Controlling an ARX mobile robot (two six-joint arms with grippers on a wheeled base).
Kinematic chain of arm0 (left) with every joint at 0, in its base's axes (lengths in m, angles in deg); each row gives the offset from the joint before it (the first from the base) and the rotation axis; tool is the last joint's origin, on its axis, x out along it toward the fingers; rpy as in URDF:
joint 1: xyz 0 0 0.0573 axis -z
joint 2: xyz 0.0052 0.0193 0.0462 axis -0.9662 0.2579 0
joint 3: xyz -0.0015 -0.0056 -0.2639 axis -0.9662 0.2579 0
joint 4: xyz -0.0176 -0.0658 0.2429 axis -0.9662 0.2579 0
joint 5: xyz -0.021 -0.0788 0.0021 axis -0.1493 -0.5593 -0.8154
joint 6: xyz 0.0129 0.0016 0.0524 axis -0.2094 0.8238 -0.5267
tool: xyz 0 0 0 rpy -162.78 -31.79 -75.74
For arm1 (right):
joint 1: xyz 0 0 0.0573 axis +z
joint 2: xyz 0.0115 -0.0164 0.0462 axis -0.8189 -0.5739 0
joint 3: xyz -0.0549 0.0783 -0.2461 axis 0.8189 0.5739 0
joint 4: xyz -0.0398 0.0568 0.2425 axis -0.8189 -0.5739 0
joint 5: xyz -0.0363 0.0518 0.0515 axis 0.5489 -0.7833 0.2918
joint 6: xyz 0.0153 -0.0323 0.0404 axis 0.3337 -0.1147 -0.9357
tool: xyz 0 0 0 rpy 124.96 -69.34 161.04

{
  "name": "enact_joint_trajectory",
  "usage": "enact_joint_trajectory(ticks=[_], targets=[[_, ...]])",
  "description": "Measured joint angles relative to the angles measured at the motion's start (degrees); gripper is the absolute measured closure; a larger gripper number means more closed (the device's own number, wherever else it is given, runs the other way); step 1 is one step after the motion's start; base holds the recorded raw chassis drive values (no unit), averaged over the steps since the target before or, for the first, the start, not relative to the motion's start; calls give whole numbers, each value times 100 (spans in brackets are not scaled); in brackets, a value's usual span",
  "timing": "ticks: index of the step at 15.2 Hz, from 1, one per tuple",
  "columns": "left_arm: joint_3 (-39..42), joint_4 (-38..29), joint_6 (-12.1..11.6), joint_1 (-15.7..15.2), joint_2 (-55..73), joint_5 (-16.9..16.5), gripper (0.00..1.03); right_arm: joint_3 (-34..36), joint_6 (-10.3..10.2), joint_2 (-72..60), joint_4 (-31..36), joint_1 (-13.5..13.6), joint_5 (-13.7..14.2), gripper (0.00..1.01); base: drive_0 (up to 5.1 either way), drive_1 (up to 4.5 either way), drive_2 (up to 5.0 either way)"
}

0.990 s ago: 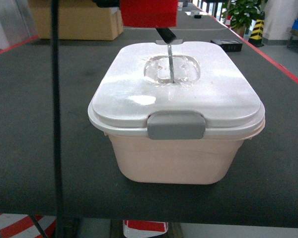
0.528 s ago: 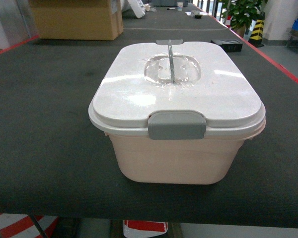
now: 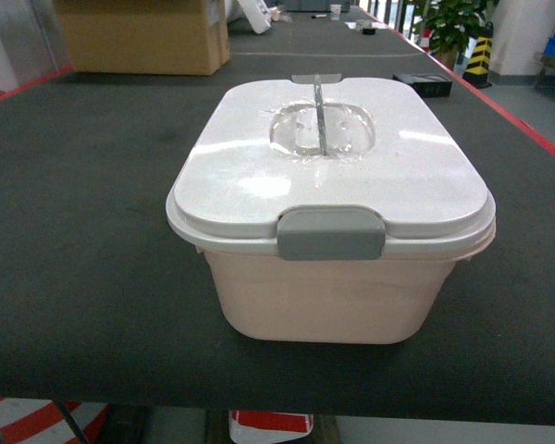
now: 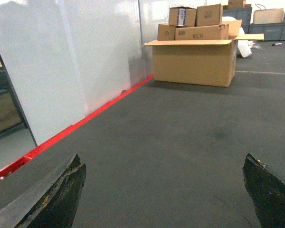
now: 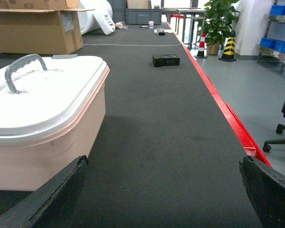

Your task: Pick capacitor and pack into box

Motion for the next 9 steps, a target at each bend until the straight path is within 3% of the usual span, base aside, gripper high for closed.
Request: enact_joint_trajectory(ticks=[3,4,5,6,7,9], targets=[[0,17,0,2,13,-35,5,0,0,0,2,0,0,3,0,0,0],[20,761,221,-264,-251,-1032,14,0,0,0,0,0,0,3,0,0,0],[264,1014,455,-509,-579,-1937,25,0,0,0,0,0,0,3,0,0,0],[518,992,570,-662,-813,-2500,34,0,0,0,-2,0,0,3,0,0,0],[717,966,636,-743,-994,-2909,42,0,0,0,4,0,0,3,0,0,0],[1019,938,691,-881,-1261,-3296,59,0,0,0,0,0,0,3,0,0,0]])
